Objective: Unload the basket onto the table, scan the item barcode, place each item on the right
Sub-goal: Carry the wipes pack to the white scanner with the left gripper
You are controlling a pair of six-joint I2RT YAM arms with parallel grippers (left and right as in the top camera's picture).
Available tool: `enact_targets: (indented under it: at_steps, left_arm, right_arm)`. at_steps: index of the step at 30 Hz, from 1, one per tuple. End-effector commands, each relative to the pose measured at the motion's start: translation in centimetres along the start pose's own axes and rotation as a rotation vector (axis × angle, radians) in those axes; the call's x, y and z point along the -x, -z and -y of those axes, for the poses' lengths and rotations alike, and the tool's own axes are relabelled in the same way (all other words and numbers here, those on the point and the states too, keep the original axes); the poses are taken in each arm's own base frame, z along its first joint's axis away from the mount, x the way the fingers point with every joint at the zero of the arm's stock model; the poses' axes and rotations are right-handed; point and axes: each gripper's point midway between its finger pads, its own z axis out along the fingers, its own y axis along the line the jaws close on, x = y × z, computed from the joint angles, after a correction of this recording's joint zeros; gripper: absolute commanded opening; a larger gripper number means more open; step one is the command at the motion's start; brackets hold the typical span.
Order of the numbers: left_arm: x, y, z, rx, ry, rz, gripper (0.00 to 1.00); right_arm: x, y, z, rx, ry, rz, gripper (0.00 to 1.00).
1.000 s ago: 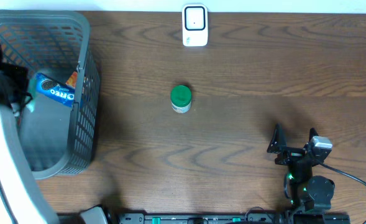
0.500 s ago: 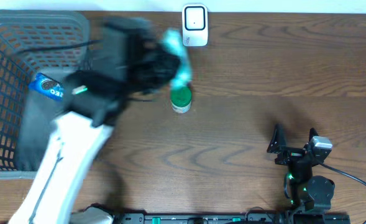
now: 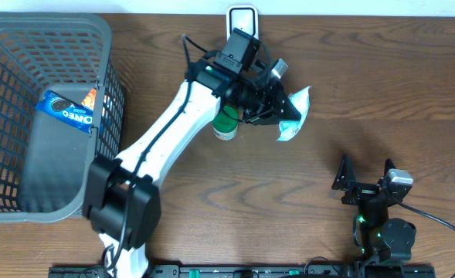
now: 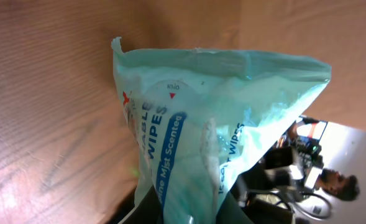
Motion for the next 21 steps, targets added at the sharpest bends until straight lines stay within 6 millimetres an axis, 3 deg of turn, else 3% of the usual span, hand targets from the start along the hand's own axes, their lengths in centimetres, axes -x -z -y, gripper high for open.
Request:
enact_targets:
  at_steps: [1,5,7,9,15,16,19,21]
  left_arm:
    - [1.3,-0.8,-3.3,0.120,-0.058,0.038,0.07]
    - [3.4,0.7,-11.3,0.609,0.058,0.245,0.07]
    - [3.8,1.7,-13.2,0.777,0.066,0.324,0.08]
    - [3.8,1.3,-13.2,0.846,0.023,0.353,0.07]
    - [3.7,-1.2,-11.0,0.905,-0.117,0.417,0.11]
    - [3.6,-1.5,-10.8,0.910,-0.133,0.423,0.17]
    - [3.6,-1.6,-10.5,0.950,-0.163,0.452,0.49]
    - [3.7,-1.3,-10.5,0.974,-0.171,0.470,0.62]
  right_arm:
    - [-0.1,0.0,-0.1,0.004,-0.008,-0.001,0.99]
    - [-0.1,0.0,-0.1,0.004,-0.007,-0.001,0.99]
    - [-0.1,0.0,-0.1,0.004,-0.008,-0.001,0.99]
    - [-0.1,0.0,-0.1,0.004,-0.007,-0.001,0.99]
    - [-0.1,0.0,-0.1,0.004,-0.007,-0.001,0.99]
    - [-0.1,0.0,-0.1,0.004,-0.007,-0.001,0.99]
    - [-0.1,0.0,-0.1,0.004,-0.007,-0.001,0.99]
    - [-0.1,0.0,-0.1,0.004,-0.008,-0.001,0.99]
